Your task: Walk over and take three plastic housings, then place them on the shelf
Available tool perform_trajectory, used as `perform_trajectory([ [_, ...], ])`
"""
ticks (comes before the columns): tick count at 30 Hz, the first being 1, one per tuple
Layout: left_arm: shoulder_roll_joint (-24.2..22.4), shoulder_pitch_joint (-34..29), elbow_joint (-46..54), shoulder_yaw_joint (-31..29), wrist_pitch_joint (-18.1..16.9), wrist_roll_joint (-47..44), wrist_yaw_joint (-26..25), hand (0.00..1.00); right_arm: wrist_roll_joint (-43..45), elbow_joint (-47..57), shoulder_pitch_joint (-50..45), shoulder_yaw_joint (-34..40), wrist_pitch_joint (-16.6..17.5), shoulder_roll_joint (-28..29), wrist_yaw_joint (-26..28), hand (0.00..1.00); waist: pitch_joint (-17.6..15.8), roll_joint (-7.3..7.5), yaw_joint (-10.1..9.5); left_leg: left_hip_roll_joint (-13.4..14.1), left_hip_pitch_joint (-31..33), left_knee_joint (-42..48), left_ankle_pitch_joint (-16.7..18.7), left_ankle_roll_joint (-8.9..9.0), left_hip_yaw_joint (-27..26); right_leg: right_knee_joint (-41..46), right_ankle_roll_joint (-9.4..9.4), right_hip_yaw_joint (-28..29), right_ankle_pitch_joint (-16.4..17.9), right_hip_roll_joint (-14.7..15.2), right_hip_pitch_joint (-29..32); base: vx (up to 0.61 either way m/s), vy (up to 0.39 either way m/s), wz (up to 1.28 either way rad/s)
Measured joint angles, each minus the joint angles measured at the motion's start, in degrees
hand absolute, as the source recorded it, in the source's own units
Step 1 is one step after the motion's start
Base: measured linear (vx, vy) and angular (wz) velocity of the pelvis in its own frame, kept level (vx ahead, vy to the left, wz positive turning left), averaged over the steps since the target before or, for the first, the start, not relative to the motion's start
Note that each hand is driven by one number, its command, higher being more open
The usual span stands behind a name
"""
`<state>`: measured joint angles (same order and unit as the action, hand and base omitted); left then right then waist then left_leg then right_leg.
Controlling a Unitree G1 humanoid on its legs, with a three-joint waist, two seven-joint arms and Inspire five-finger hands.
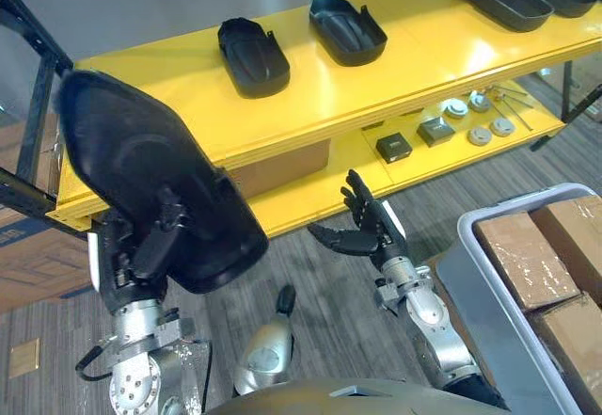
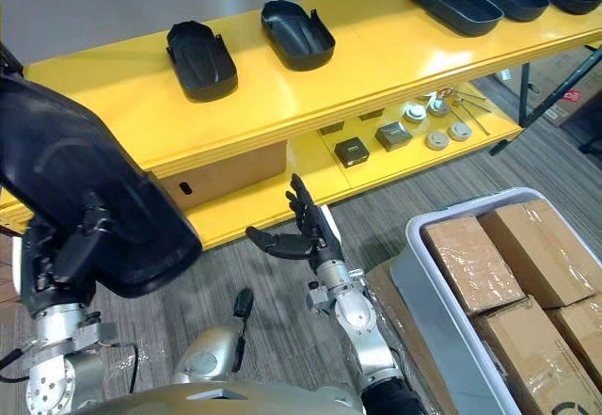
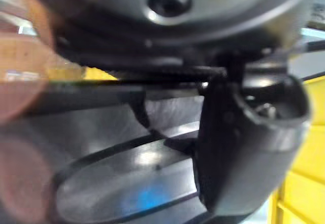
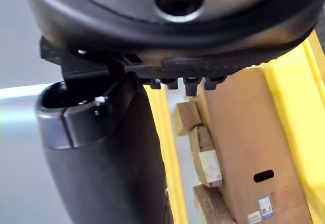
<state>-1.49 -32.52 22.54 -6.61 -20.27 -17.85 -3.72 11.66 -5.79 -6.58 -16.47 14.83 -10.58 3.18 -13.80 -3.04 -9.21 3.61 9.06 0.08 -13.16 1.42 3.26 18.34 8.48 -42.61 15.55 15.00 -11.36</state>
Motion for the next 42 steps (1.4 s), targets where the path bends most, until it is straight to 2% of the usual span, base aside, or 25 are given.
perform_trajectory([
  [3,0.8,-0.2,-0.7,1.7,0.2,0.4,-1.6,0.0,0.2,0.0,0.0,0.2,0.8,-0.1,0.3,1.0,0.0,0.05,0.48,0.8,0.0,1.3,1.1,0.18,-3.1,0.8,-0.28,3.5,0.4,-0.2,1.3,-0.13,0.009,-0.19],
  [6,1.8,-0.1,-0.7,1.9,0.4,0.5,-3.8,0.0,0.5,0.0,0.0,0.2,2.2,-0.3,0.4,1.0,0.0,0.07,1.46,0.4,0.5,1.5,1.2,0.3,-3.6,0.9,-0.31,5.6,0.4,-0.1,2.5,-0.04,0.033,-0.07],
  [9,2.0,0.0,-0.7,2.4,0.7,0.4,-6.5,0.0,0.4,0.0,0.5,-0.1,2.3,-0.3,1.1,1.0,0.0,0.08,1.37,-0.5,0.5,1.7,1.7,1.1,-3.1,0.9,-0.68,8.1,0.2,0.2,3.4,0.01,0.038,-0.08],
  [15,1.9,0.2,-0.7,2.5,2.0,0.5,-7.9,0.0,-0.3,0.1,3.0,-2.7,2.3,-0.4,2.4,1.0,0.0,0.09,1.18,-1.2,0.6,1.1,1.1,1.62,-2.3,0.6,-0.59,7.0,0.1,0.5,3.1,0.02,-0.005,0.08],
  [18,2.0,0.6,-0.7,2.9,2.0,0.5,-8.5,0.0,-0.7,1.1,3.0,-3.6,2.5,-0.5,2.5,1.0,0.0,0.09,1.08,-1.7,1.4,-0.3,-0.1,1.74,-0.2,0.5,-0.4,4.9,0.4,0.3,3.1,0.01,-0.022,0.4],
  [21,2.0,1.3,-0.7,3.2,2.0,0.6,-9.8,0.0,-0.5,1.1,3.4,-4.8,3.6,-0.3,2.5,1.0,-0.1,0.17,0.65,-3.5,2.5,-0.7,-1.0,1.88,3.9,0.9,-0.09,1.1,1.2,0.3,1.4,0.02,-0.019,0.69],
  [22,2.0,1.4,-0.7,3.3,2.0,1.2,-9.6,0.0,-0.5,1.1,3.4,-5.1,3.8,-0.2,2.3,1.0,-0.1,0.14,0.56,-4.4,2.5,-0.7,-1.2,1.75,5.5,1.4,-0.79,1.8,1.6,0.3,0.8,0.05,-0.011,1.02],
  [24,2.3,2.1,-0.7,3.2,2.0,2.8,-7.1,0.0,-0.1,1.1,3.4,-5.8,4.6,0.0,0.1,1.0,0.0,0.04,1.52,-7.2,2.5,-1.1,-1.4,1.82,12.0,4.1,-2.74,8.8,2.8,-0.6,-0.4,0.06,-0.003,1.54],
  [25,2.6,2.4,-0.7,3.2,2.0,2.8,-6.0,0.0,-0.1,1.1,3.5,-5.8,4.8,0.3,-0.6,1.0,0.0,-0.01,1.54,-7.8,2.4,-1.4,-1.7,1.91,13.6,4.8,-3.18,10.5,3.0,-0.9,-0.5,0.05,-0.024,1.67],
  [27,3.6,2.6,-0.7,3.2,2.0,2.8,-4.1,0.0,-0.2,1.1,4.6,-6.5,4.8,1.2,-2.5,1.0,-0.1,0.06,0.1,-8.9,2.4,-1.9,-1.8,2.05,17.5,5.4,-3.53,12.9,3.3,-2.2,-1.5,0.04,-0.081,1.02],
  [30,3.6,-0.6,-0.7,1.7,2.0,2.7,-4.1,0.0,-1.4,0.8,7.1,-9.0,4.8,2.6,-2.5,1.0,-0.2,0.01,-1.82,-8.9,2.5,-2.2,-2.8,2.6,16.1,3.3,-3.15,13.3,4.8,-2.2,-1.8,0.01,-0.059,-0.1],
  [32,3.6,-1.3,-0.7,1.3,2.0,2.7,-4.3,0.0,-2.2,0.7,8.1,-10.1,4.8,3.3,-2.1,1.0,-0.9,-0.16,-1.81,-8.6,2.6,-2.3,-3.1,2.75,14.6,1.5,-2.66,13.8,6.1,-2.1,-1.8,-0.04,-0.036,-0.5],
  [33,3.5,-1.1,-0.7,1.7,2.0,2.7,-4.3,0.0,-2.2,0.7,8.1,-10.1,4.8,3.6,-2.1,1.0,-1.5,-0.53,-1.55,-8.1,2.7,-2.4,-3.2,2.91,13.8,0.8,-1.59,14.5,7.0,-2.1,-1.6,-0.07,-0.04,-0.43],
  [35,3.6,-1.1,-0.7,3.0,2.0,2.7,-4.3,0.0,-2.1,0.7,6.5,-9.7,4.6,3.4,-2.2,1.0,-2.4,-1.62,-0.33,-7.2,2.8,-2.6,-3.1,3.16,13.9,1.0,-1.46,14.5,7.0,-3.0,-1.3,-0.1,-0.023,-0.11],
  [38,3.6,-1.0,-0.7,5.3,2.0,2.7,-3.2,0.0,-2.0,0.8,1.5,-7.9,4.6,2.4,-2.4,1.0,-2.9,-2.41,1.49,-6.4,4.0,-2.8,-2.7,3.66,14.2,1.9,-1.63,13.2,7.1,-4.0,-0.4,-0.1,-0.025,0.22],
  [42,3.7,-0.8,-0.7,6.3,2.0,2.7,-2.5,0.0,-1.9,0.8,-2.0,-6.1,4.6,1.2,-2.6,1.0,-5.4,-2.98,1.65,-6.0,4.6,-1.6,-2.7,3.64,12.8,4.8,-1.95,13.3,8.3,-3.4,0.8,-0.05,-0.008,0.03],
])
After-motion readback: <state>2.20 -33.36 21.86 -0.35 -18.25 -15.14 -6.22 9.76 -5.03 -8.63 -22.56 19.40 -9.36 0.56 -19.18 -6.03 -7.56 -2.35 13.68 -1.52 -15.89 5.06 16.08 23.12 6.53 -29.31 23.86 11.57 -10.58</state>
